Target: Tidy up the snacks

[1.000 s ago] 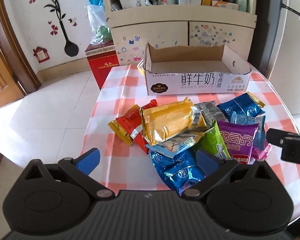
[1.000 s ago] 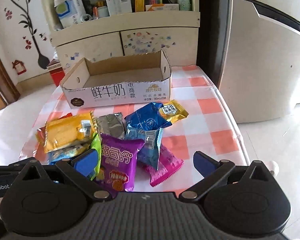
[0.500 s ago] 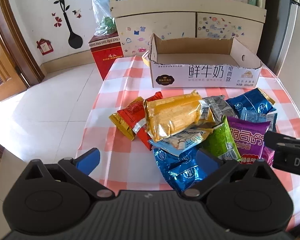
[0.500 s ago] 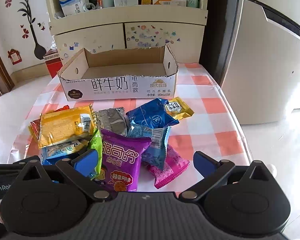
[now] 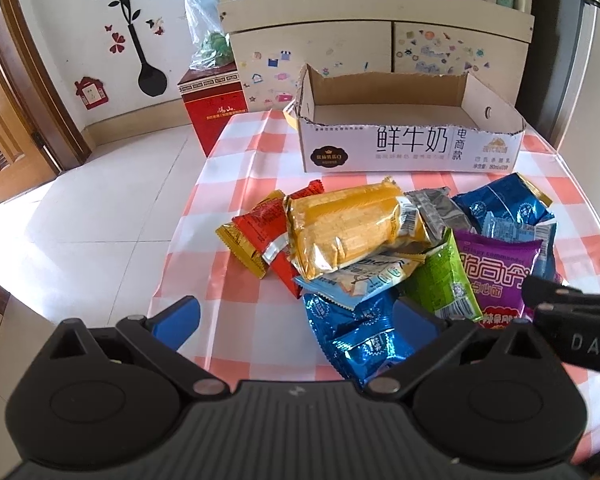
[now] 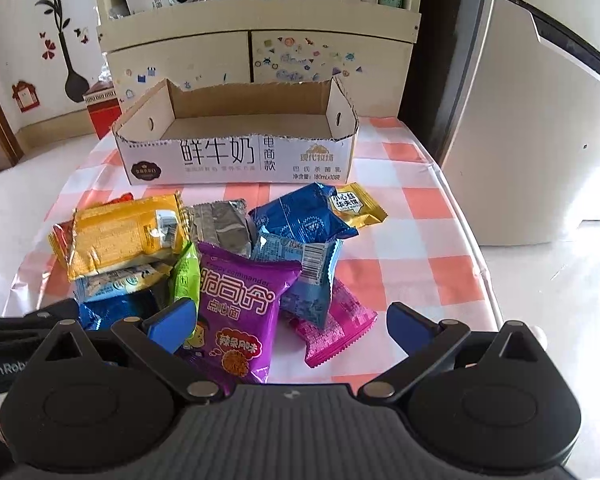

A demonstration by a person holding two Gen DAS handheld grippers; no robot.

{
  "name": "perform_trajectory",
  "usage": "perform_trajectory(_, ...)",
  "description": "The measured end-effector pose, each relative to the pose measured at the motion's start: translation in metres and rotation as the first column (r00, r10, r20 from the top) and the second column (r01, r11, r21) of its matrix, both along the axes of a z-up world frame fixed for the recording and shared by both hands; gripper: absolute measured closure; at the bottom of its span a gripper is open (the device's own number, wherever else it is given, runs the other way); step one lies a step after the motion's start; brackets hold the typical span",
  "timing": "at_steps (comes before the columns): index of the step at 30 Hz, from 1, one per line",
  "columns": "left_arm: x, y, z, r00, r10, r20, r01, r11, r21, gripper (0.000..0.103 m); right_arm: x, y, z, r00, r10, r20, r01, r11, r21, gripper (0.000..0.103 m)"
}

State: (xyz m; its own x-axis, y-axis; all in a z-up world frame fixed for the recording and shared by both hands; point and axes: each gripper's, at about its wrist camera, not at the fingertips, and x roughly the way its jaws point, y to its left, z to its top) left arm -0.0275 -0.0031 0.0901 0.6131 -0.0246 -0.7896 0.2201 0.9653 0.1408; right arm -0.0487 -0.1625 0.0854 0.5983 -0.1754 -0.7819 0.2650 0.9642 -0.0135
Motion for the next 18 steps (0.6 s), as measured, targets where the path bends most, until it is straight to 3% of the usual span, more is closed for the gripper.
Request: perform_trajectory(18,0.0000,-0.0041,-0.0040,1.000,0.009,0.006,-0.009,1.000,0.025,0.002,0.0002,0.0020,-0.0011,1.000,0.003,-0.008,-0.003,1.000,-0.017,0.000)
